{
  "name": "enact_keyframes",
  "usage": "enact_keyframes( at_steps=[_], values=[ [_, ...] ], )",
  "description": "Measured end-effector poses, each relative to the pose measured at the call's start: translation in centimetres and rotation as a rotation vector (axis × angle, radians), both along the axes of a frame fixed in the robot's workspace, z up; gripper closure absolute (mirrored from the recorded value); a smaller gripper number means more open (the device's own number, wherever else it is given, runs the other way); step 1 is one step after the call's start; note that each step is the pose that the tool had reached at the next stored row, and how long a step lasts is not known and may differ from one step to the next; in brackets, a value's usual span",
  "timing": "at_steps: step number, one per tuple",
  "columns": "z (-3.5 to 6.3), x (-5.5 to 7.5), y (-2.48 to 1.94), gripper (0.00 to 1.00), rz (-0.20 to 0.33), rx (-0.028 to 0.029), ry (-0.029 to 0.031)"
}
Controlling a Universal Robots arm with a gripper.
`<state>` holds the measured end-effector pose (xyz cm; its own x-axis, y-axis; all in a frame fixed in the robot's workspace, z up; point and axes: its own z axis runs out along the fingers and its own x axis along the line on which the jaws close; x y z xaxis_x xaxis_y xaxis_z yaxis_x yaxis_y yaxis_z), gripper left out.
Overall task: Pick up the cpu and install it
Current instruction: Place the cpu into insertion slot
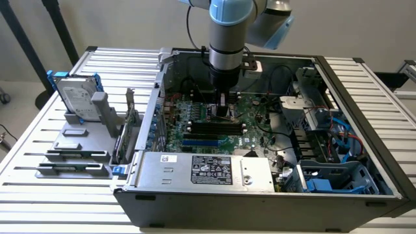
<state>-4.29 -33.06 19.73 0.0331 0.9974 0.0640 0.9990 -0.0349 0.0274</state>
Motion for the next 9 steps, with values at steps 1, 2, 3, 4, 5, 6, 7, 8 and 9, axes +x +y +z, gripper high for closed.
enact_keyframes(
  at_steps=[1, 2, 3, 4, 5, 6, 7, 8, 9],
  values=[
    [-0.01, 0.0, 0.0, 0.45, 0.0, -0.0004, 0.0],
    [-0.01, 0.0, 0.01, 0.45, 0.0, -0.0007, 0.0],
    [-0.01, 0.0, 0.0, 0.45, 0.0, -0.0009, 0.0],
    [-0.02, 0.0, 0.0, 0.45, 0.0, -0.001, -0.0001],
    [-0.02, 0.0, 0.0, 0.45, 0.0, -0.0012, -0.0001],
    [-0.02, 0.0, 0.0, 0.45, 0.0, -0.0013, -0.0001],
    [-0.02, 0.0, 0.0, 0.45, 0.0, -0.0013, -0.0001],
    [-0.02, 0.0, 0.0, 0.45, 0.0, -0.0014, -0.0001],
    [-0.03, 0.0, 0.01, 0.45, 0.0, -0.0014, -0.0001]
  ],
)
